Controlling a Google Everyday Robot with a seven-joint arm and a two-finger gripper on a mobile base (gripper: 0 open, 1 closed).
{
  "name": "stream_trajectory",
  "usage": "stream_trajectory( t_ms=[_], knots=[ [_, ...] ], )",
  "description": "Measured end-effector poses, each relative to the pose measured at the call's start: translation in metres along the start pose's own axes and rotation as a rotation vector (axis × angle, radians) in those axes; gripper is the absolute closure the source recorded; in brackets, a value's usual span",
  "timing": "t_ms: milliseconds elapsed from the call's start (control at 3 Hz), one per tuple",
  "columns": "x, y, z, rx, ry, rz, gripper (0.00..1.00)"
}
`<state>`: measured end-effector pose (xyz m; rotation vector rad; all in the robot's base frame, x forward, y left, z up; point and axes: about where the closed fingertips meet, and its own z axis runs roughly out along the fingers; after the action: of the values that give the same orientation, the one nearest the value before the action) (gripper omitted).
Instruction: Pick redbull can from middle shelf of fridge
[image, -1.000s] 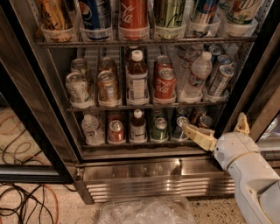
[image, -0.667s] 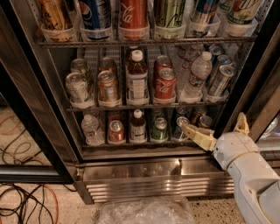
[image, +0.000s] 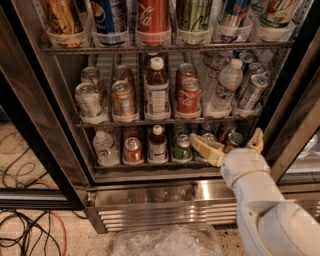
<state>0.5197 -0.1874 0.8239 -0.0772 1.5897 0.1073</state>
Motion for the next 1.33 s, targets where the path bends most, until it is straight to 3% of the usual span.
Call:
stream_trajectory(
  t_ms=[333,667,1333],
  knots=[
    [0.004,-0.018,0.000,0.076,0.018,-0.007,0.00],
    [0.005,-0.018,0.001,0.075,0.018,-0.006,0.00],
    [0.005,-0.013,0.021,0.083,-0.041,-0.009,0.00]
  ],
)
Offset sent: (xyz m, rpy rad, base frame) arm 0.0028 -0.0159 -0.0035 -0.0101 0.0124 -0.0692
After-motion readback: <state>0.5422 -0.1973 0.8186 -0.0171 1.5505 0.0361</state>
